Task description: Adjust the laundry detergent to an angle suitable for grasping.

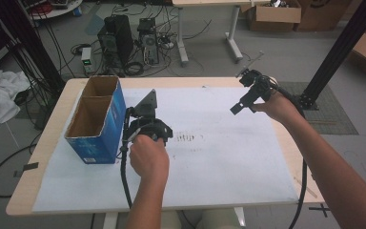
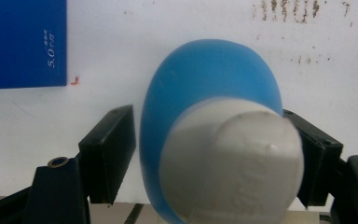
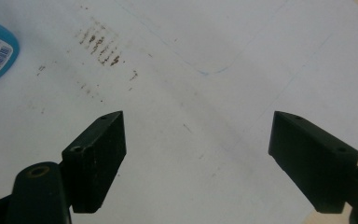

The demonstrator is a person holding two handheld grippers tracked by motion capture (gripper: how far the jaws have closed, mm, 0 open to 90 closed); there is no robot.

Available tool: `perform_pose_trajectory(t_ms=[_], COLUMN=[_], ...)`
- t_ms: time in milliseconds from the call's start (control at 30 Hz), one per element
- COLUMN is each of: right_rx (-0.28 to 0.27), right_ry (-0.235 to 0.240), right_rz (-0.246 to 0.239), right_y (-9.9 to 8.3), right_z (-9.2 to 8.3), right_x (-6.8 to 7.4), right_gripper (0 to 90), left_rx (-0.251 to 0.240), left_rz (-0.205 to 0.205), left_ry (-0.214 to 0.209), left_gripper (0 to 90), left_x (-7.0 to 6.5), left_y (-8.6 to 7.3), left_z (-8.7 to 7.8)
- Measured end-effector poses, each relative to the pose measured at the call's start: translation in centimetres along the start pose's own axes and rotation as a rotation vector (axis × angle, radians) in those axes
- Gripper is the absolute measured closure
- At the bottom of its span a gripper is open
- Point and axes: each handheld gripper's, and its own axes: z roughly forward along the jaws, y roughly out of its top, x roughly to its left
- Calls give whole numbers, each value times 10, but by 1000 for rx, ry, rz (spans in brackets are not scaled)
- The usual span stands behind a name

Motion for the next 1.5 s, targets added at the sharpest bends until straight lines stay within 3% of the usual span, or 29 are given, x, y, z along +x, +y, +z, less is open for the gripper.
perform_pose_trajectory(t_ms=[1100,1300,1500], right_rx=[-4,-2,-3], right_ry=[5,7,6], right_rz=[0,8,14], right_y=[-1,-2,-4], right_z=[-1,1,-1], right_x=[0,-1,-4], right_gripper=[192,193,193], left_rx=[5,4,4], left_rz=[7,33,84], left_ry=[-17,-24,-28], left_gripper=[374,376,376], left_x=[0,-1,-1], left_y=[0,2,7], left_z=[0,-5,-29])
